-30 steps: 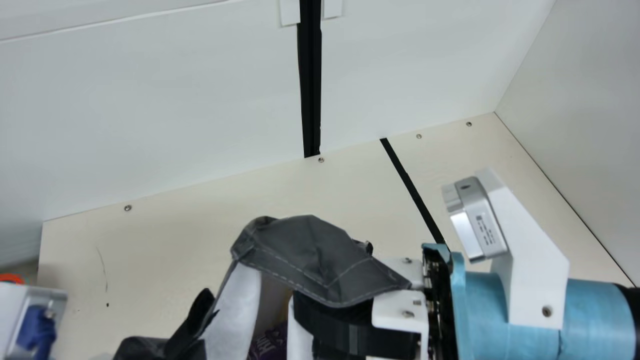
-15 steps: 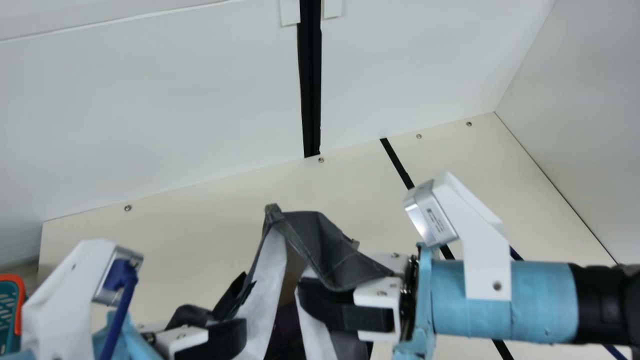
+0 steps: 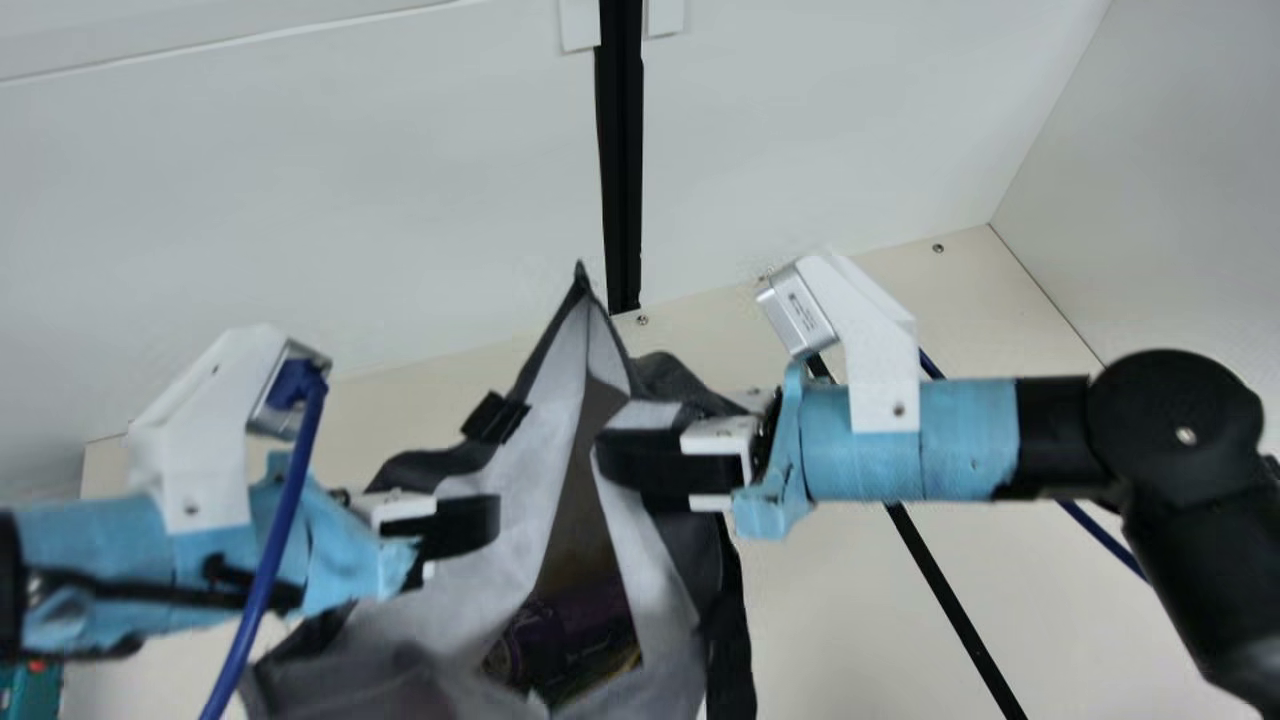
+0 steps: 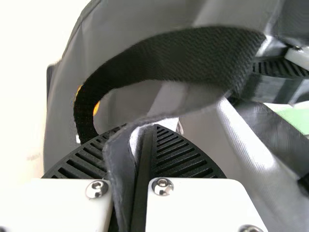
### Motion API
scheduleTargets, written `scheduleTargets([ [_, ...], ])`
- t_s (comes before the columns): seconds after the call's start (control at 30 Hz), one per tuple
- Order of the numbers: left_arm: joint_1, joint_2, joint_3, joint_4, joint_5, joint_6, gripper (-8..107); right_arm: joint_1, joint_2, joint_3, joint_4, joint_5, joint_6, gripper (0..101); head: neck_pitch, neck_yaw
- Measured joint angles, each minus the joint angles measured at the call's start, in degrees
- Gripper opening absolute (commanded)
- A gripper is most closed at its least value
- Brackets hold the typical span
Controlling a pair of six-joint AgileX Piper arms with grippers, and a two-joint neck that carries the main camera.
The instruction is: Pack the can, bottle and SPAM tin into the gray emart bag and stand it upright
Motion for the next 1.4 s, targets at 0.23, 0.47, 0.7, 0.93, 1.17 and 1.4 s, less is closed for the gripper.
scheduleTargets([
  [0.23,0.1,9.4,-9.4,0.0,0.1,1.4,-8,-1.8,8.6,-4.0,1.4,0.0,-5.7,0,0.0,0.0],
  [0.47,0.3,19.0,-20.2,1.1,0.0,0.3,-8,-1.4,17.3,-9.0,2.0,0.2,-8.7,0,0.0,0.0],
  [0.7,-0.8,26.7,-31.1,3.9,0.1,-2.0,-8,-0.6,23.0,-14.5,1.6,0.0,-9.3,0,0.0,0.0],
  [0.93,-0.9,29.1,-36.5,5.0,0.1,-4.3,-8,0.0,24.3,-15.2,1.8,-0.1,-10.0,0,0.0,0.1],
  [1.17,-0.9,29.3,-37.3,5.5,0.1,-5.3,-8,0.0,24.3,-14.5,2.4,0.1,-10.4,0,0.0,0.0],
  [1.4,-0.9,29.3,-37.3,5.5,0.1,-5.3,-8,0.0,24.3,-14.5,2.4,0.1,-10.4,0,0.0,0.1],
])
